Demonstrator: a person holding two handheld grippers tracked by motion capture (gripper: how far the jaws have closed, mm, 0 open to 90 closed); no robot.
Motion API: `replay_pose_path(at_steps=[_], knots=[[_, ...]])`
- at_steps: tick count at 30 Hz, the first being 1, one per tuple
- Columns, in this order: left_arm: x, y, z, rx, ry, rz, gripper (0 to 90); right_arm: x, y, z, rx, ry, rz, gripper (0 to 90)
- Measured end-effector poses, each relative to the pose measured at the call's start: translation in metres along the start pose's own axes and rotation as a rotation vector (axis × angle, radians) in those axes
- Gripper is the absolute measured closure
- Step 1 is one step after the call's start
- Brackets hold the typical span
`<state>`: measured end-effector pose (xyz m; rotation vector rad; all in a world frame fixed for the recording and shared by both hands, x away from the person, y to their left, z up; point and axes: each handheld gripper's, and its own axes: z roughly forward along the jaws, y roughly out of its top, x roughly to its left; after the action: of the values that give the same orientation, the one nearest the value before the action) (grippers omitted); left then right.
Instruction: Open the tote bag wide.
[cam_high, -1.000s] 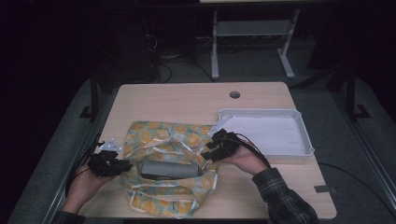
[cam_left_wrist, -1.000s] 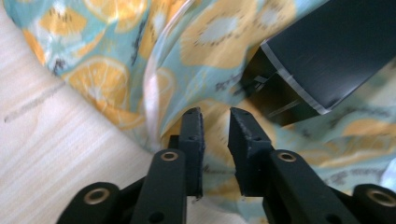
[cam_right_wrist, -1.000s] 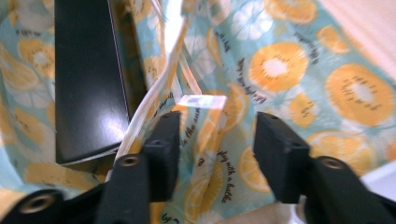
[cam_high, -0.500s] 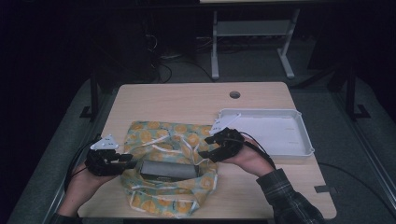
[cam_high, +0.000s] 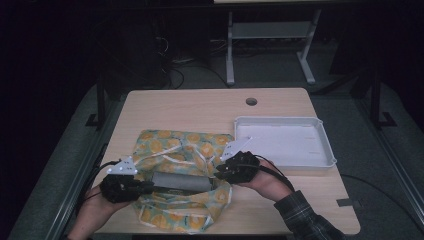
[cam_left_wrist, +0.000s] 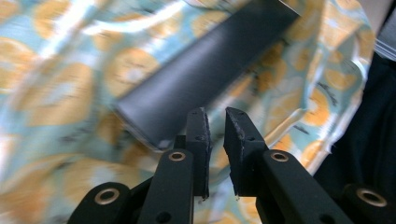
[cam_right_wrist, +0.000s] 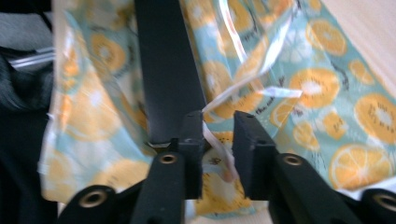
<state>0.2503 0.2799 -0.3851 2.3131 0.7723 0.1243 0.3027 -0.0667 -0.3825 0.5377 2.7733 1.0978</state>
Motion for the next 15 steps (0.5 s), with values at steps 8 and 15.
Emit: replay_pose_path(at_steps=[8, 15], knots=[[-0.014, -0.011, 0.019, 0.085, -0.034, 0.011, 81.1, -0.01, -0.013, 0.019, 0.063, 0.003, 0.025, 82.4], [-0.013, -0.019, 0.036, 0.18, -0.05, 0.027, 83.6, -0.017, -0.022, 0.034, 0.112, -0.003, 0.014, 88.0]])
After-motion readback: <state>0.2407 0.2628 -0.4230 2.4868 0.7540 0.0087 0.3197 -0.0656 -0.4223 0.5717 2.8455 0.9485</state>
